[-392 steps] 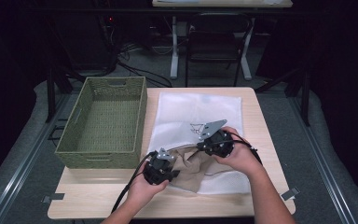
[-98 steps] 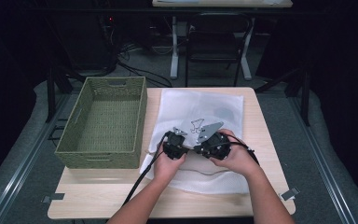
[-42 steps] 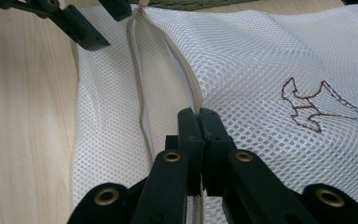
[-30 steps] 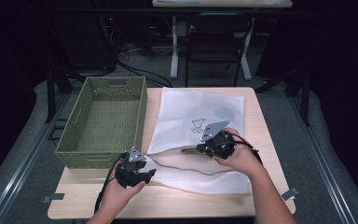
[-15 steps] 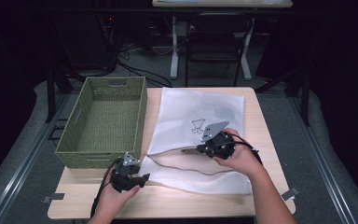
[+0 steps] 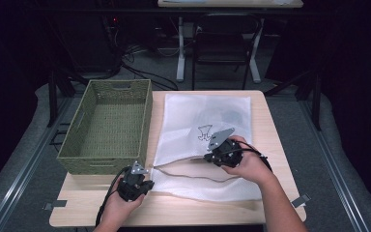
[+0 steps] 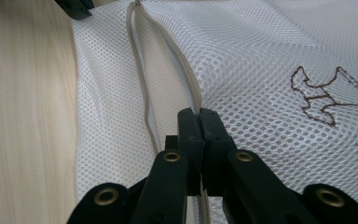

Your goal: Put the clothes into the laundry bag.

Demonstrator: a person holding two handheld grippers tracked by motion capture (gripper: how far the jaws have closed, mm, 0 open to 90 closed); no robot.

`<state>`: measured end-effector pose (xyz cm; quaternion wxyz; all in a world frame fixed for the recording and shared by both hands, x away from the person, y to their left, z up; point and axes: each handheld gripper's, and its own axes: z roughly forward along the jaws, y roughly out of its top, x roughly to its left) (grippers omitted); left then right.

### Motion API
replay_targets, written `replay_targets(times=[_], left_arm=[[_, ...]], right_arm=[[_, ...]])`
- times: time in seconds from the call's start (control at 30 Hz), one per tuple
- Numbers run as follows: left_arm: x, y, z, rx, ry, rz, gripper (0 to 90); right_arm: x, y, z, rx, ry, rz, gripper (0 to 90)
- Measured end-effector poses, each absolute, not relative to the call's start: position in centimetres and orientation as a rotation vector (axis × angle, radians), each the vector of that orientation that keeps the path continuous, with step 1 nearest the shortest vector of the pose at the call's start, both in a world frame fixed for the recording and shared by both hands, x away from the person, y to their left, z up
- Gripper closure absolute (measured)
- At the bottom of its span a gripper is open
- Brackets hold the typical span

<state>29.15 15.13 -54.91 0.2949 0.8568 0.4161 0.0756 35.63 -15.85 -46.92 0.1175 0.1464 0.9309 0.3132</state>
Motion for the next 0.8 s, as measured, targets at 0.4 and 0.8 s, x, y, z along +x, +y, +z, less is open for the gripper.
replay_targets(times=[0.4, 0.8], left_arm=[[28.7, 14.9, -55.3, 2.3, 1.097, 0.164, 86.2], [28.6, 14.9, -55.3, 2.263, 1.099, 0.199, 73.0]], right_arm=[[35.8, -15.7, -48.4, 0.437, 2.787, 0.859, 88.7], [36.2, -15.6, -50.2, 0.456, 2.857, 0.796, 88.6]])
